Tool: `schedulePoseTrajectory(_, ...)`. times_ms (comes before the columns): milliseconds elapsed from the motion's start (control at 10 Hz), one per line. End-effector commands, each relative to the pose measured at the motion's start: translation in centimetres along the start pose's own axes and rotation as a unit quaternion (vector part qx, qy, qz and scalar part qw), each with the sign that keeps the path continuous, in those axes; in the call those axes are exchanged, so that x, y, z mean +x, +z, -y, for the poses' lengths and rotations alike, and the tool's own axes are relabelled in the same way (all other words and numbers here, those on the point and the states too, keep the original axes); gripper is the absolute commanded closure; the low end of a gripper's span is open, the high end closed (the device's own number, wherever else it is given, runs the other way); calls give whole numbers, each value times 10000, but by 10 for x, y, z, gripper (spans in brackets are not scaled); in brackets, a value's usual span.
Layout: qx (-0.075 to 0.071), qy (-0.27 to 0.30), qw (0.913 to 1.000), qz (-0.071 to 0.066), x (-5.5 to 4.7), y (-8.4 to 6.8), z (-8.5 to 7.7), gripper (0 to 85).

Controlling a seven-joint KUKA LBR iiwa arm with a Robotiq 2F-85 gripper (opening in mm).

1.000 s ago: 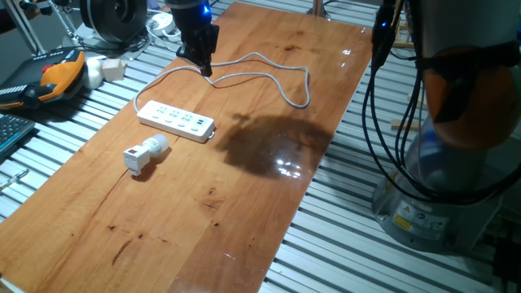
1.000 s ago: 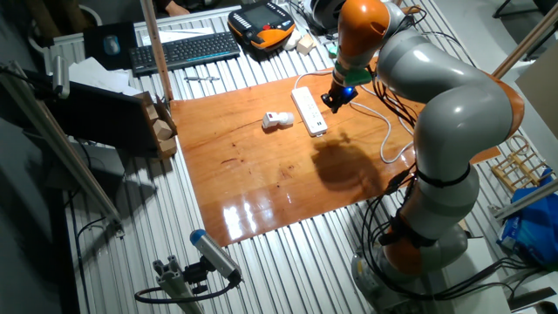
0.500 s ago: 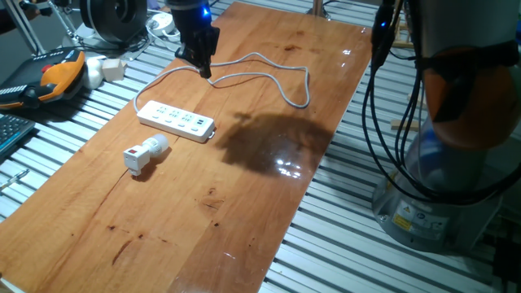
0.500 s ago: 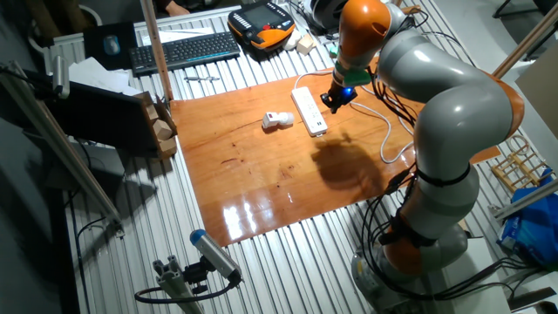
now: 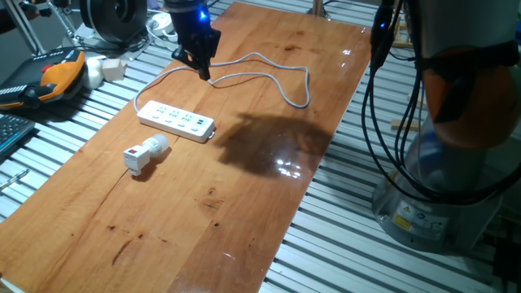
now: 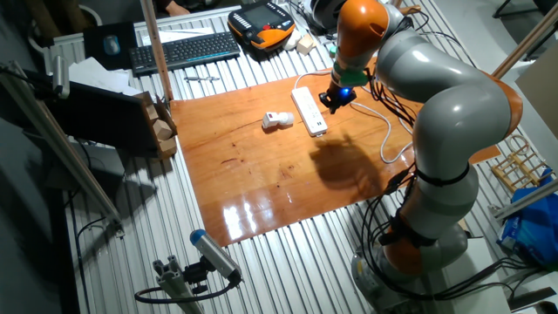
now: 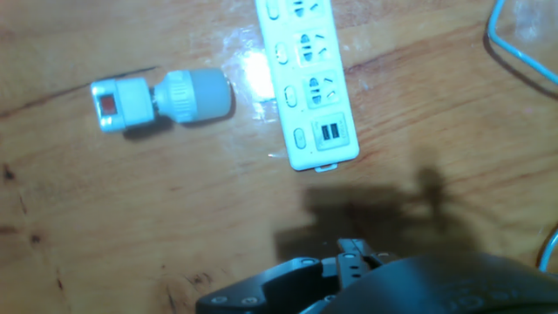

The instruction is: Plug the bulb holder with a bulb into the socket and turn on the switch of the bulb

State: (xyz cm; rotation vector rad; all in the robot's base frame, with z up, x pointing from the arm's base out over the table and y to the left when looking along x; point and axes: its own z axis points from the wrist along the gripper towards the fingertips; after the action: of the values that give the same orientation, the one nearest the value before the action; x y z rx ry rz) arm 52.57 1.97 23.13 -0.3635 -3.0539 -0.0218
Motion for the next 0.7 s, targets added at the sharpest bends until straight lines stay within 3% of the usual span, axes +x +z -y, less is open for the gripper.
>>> schedulePoseTrajectory(0, 12, 83, 10000, -6, 0, 0, 0, 850)
schedulePoseTrajectory(600, -4, 480, 9988, -2, 1, 1, 0, 850)
